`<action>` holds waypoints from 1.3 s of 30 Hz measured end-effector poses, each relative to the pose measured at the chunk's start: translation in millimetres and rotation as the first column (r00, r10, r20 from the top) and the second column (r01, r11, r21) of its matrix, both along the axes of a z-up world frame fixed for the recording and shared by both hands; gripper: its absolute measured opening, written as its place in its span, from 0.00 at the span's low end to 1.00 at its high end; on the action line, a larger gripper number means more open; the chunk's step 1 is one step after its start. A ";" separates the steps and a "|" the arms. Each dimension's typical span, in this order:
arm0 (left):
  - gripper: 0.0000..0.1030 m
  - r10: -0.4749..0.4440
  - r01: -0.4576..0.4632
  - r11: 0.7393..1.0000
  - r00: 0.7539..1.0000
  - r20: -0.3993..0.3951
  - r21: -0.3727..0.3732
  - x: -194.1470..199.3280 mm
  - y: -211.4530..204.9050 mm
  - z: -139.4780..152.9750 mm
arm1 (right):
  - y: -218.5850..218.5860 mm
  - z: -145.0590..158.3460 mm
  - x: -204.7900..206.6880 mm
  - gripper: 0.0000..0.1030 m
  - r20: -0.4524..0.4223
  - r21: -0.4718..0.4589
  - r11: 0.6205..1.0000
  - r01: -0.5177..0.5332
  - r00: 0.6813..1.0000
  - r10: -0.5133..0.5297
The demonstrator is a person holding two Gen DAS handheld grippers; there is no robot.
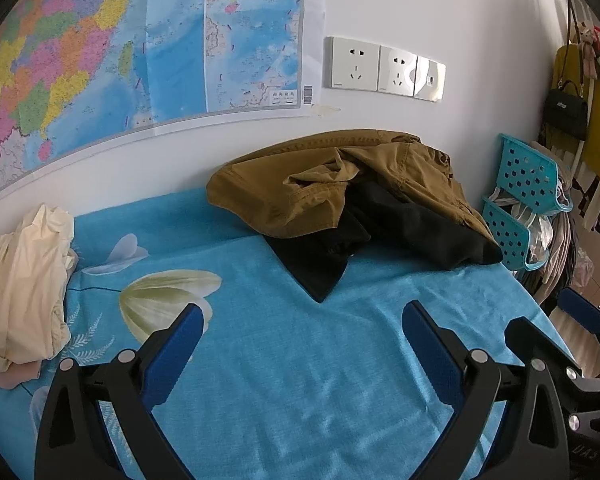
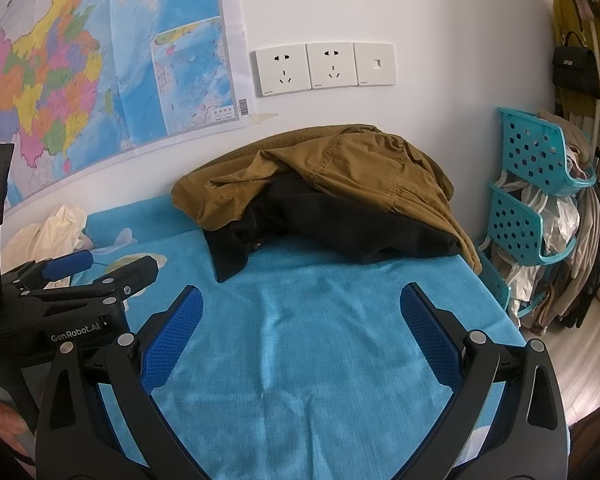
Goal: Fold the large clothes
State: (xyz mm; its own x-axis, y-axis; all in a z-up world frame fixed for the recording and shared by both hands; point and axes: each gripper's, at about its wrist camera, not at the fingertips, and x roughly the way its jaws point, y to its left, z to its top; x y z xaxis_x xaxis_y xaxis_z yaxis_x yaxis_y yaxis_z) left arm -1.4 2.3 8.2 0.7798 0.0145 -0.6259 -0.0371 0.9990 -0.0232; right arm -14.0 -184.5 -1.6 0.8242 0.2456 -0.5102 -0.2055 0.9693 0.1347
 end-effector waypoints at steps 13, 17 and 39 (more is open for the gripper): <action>0.94 0.008 -0.008 1.000 1.000 -0.025 -0.010 12.3 4.3 -5.7 | 9.0 -0.4 13.3 0.95 -0.003 -0.035 0.999 -0.020 1.000 0.020; 0.94 0.011 -0.012 1.000 0.999 -0.030 -0.012 17.2 6.6 -6.5 | 11.4 1.1 19.0 0.95 0.005 -0.049 0.998 -0.026 1.000 0.026; 0.94 0.162 -0.162 0.987 0.984 -0.080 0.011 99.2 77.0 -18.8 | 89.4 1.3 165.8 0.95 0.032 -0.472 0.862 -0.184 0.974 0.225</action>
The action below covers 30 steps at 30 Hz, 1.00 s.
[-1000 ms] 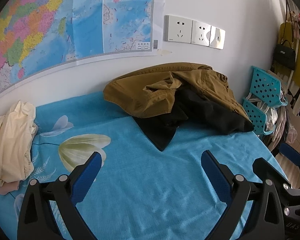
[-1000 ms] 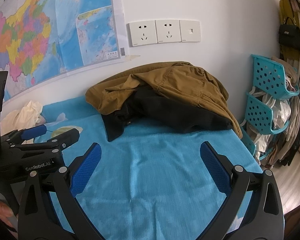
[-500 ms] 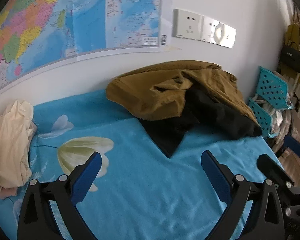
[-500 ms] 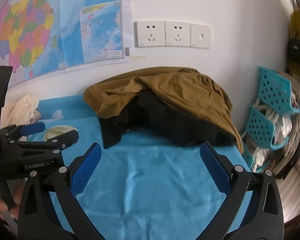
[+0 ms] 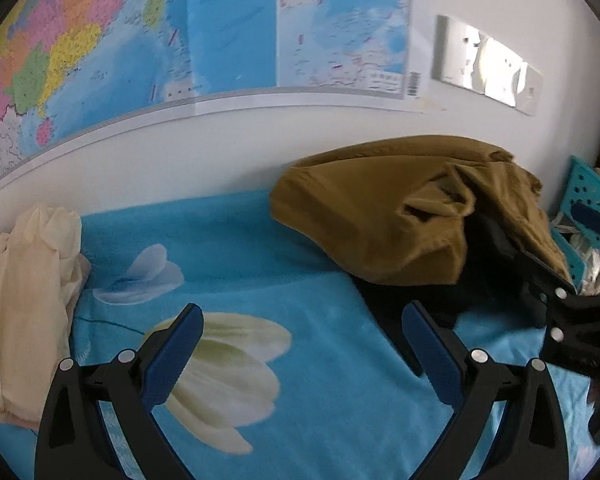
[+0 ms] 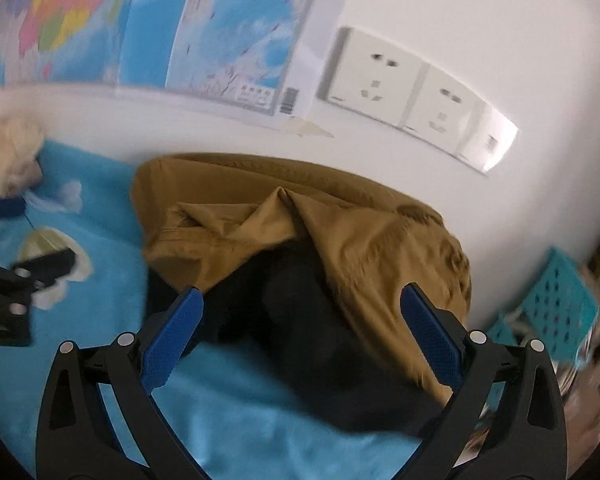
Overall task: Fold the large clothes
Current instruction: 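Reach both grippers to the brown shirt and grasp its collar edge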
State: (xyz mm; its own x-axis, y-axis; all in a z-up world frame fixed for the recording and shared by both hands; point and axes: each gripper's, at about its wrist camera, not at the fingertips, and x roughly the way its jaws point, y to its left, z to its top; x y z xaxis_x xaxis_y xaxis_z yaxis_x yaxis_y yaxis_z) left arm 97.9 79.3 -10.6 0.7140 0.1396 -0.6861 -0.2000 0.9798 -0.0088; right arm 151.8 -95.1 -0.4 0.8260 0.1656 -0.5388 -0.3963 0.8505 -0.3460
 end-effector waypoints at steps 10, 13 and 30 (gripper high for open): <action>0.94 0.058 -0.058 0.998 0.998 -0.036 0.011 18.4 32.2 -15.3 | 66.3 -29.3 48.8 0.95 0.059 -0.303 0.943 -0.136 0.985 0.161; 0.94 0.071 -0.070 0.997 0.996 -0.052 0.012 23.3 38.1 -19.6 | 77.0 -31.5 58.2 0.86 -0.016 -0.305 0.923 -0.232 0.971 0.239; 0.94 0.098 -0.095 0.994 0.992 -0.074 0.047 42.6 64.0 -44.1 | 2.0 1.6 0.2 0.90 -0.088 -0.268 0.882 -0.387 0.922 0.377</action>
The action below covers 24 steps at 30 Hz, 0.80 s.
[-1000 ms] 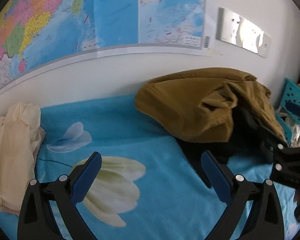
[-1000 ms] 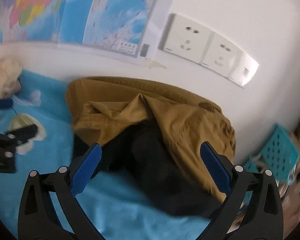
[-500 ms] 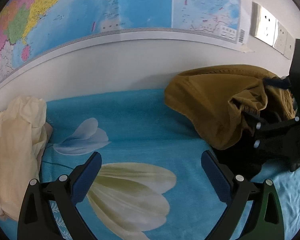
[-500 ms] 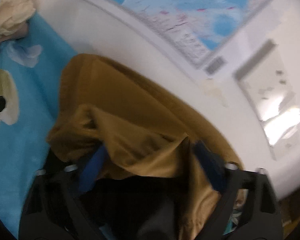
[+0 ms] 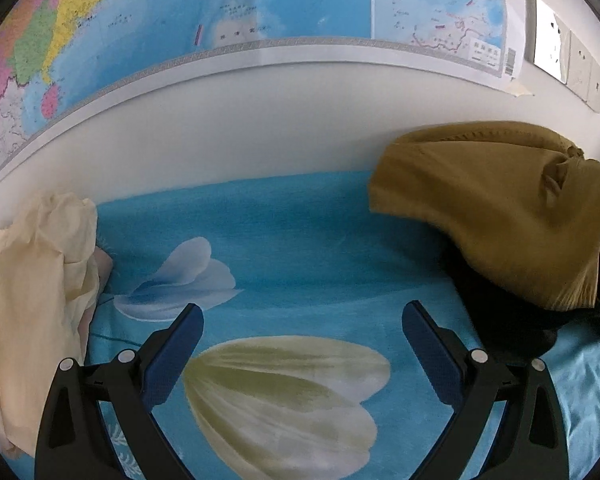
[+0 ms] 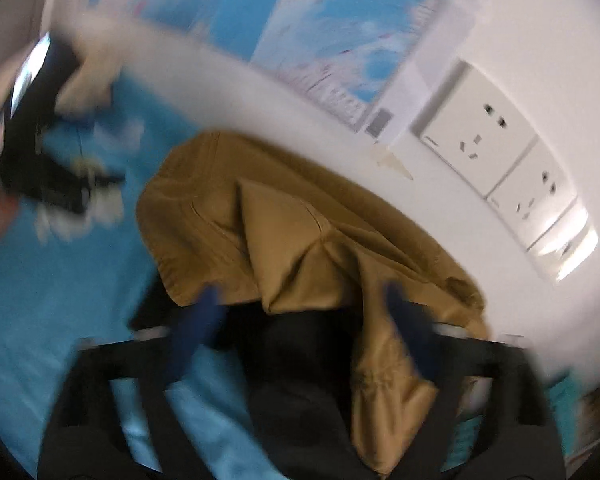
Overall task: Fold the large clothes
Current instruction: 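Reach both grippers to the brown shirt and grasp its collar edge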
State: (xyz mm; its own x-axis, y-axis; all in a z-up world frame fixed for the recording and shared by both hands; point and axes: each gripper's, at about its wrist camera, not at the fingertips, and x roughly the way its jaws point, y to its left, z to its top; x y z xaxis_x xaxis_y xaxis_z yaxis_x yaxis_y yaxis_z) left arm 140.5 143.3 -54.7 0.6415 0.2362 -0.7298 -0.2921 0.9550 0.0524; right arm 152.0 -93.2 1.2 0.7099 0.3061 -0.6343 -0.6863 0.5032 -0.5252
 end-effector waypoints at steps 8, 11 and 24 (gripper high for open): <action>0.94 0.007 -0.007 1.000 1.000 -0.017 0.019 5.4 6.6 -11.8 | 51.0 -34.2 27.7 0.93 0.063 -0.152 0.987 -0.043 0.997 0.053; 0.94 0.007 -0.006 0.999 1.000 -0.015 0.035 6.0 7.4 -10.9 | 54.3 -28.3 48.7 0.19 -0.055 -0.094 0.996 -0.009 0.999 0.003; 0.94 -0.335 0.313 0.941 0.918 0.215 0.129 33.1 -42.3 27.6 | -149.6 164.3 3.8 0.13 -0.028 0.703 0.687 0.185 0.972 -0.233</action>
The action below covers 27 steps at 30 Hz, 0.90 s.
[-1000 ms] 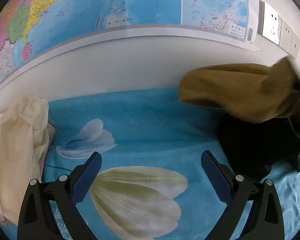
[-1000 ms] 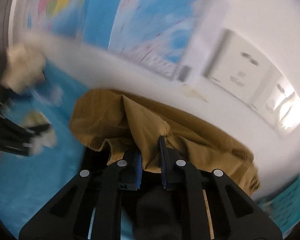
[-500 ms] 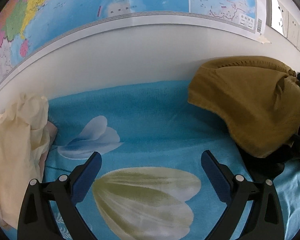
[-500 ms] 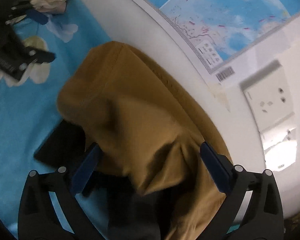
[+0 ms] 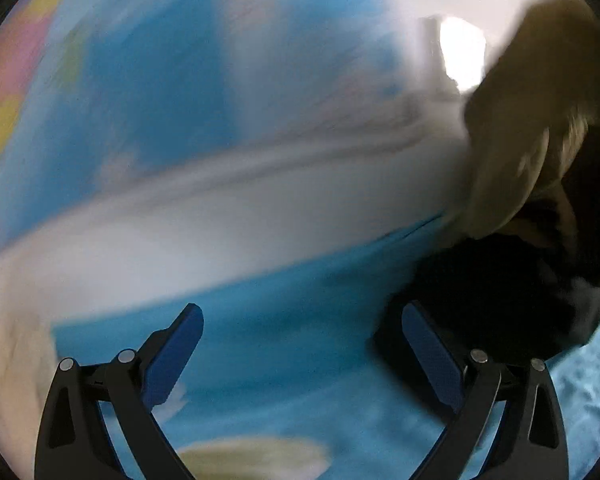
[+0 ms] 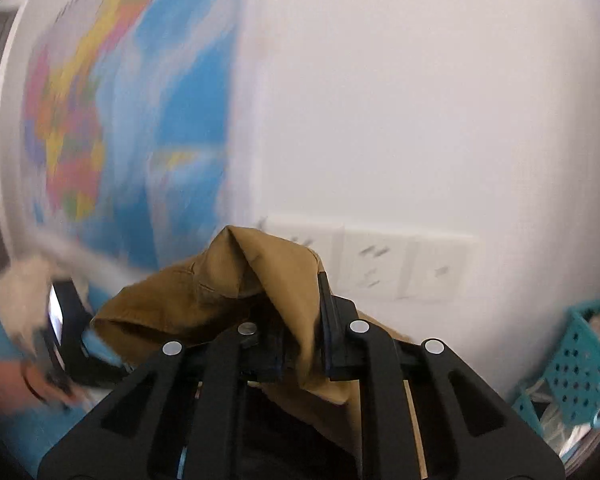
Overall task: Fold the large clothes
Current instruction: 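Reach both grippers to the brown shirt and grasp its collar edge, then lift the brown shirt high with both grippers to shake it out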
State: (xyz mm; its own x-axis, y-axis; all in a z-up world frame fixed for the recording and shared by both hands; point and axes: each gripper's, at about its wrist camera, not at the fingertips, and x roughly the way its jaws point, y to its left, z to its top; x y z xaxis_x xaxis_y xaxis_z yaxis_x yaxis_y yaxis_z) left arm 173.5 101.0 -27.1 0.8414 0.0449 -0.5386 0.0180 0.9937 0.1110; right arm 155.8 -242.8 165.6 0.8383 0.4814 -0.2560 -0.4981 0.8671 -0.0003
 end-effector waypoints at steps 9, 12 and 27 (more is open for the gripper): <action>0.86 -0.327 0.307 0.943 0.925 0.191 0.129 22.7 -105.9 24.2 | -49.3 10.1 -21.0 0.13 0.000 0.061 0.997 0.048 0.999 -0.049; 0.04 -0.298 0.289 0.954 0.945 0.135 0.084 50.3 -116.1 27.4 | -76.2 18.9 -30.5 0.13 -0.007 0.098 0.992 0.084 0.996 -0.083; 0.01 -0.310 0.348 0.937 0.820 0.481 0.011 -66.5 -142.4 212.4 | -125.4 175.7 -196.0 0.10 0.320 0.156 0.979 0.133 0.931 -0.177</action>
